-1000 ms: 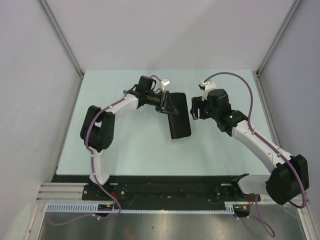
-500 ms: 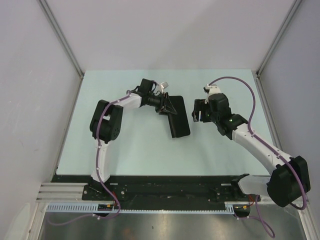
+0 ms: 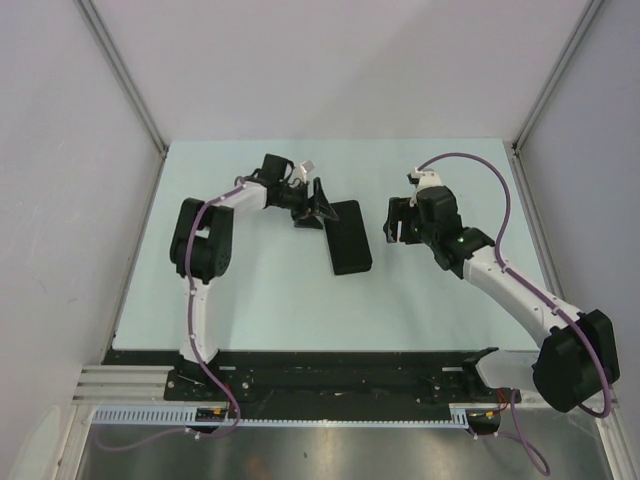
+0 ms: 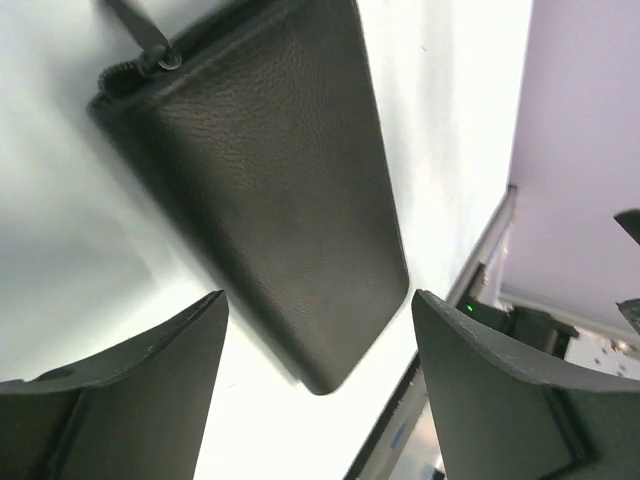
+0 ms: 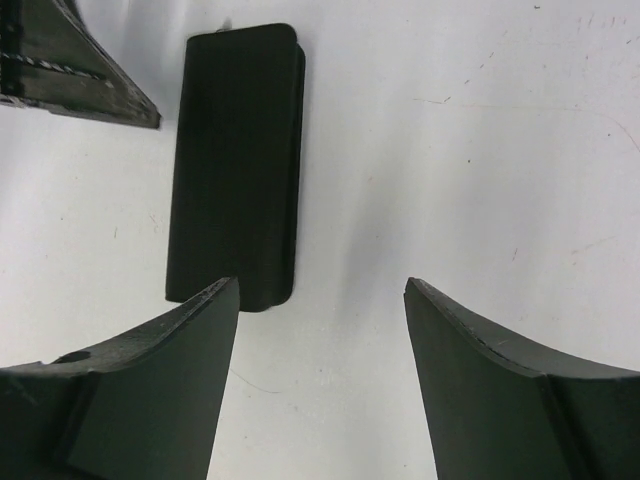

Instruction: Sort the hair-cutting tools

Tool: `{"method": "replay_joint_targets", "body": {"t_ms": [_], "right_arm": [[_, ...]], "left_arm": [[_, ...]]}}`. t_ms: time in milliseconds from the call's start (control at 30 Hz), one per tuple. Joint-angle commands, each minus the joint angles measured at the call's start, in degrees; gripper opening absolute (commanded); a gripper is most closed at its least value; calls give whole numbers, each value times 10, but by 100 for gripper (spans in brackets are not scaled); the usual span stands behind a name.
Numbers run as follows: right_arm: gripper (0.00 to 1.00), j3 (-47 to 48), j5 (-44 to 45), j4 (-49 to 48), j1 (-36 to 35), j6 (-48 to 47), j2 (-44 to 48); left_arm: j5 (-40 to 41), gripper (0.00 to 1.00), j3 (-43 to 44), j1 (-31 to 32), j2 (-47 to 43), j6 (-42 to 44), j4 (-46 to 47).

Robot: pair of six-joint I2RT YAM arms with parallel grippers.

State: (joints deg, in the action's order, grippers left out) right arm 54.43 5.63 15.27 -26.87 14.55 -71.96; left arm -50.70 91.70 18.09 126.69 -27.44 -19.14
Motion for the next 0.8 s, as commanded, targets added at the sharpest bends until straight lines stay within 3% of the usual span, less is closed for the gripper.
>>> {"method": "replay_joint_targets", "body": {"t_ms": [0,300,333,367,533,767], "right_arm": [[72,2,11,-12,2,14,-7],[73,2,34,-10,2,60,-22],[73,2,52,-12,2,66,-16],[74,2,64,-11,2,73,-9],[76,2,150,-21,2,120,44],[78,2,194,-27,2,132,139]], "left_arm": [[83,80,-17,-37,-93,48,-28],[243,88,-118,-48,-298,109,-54],[255,97,-127,-48,-320,119,-56],[285,100,-146,-48,-370,123,-56],[401,100,-206,-48,-526,155,-57],[559,100,-297,-48,-716,151,-58]]}}
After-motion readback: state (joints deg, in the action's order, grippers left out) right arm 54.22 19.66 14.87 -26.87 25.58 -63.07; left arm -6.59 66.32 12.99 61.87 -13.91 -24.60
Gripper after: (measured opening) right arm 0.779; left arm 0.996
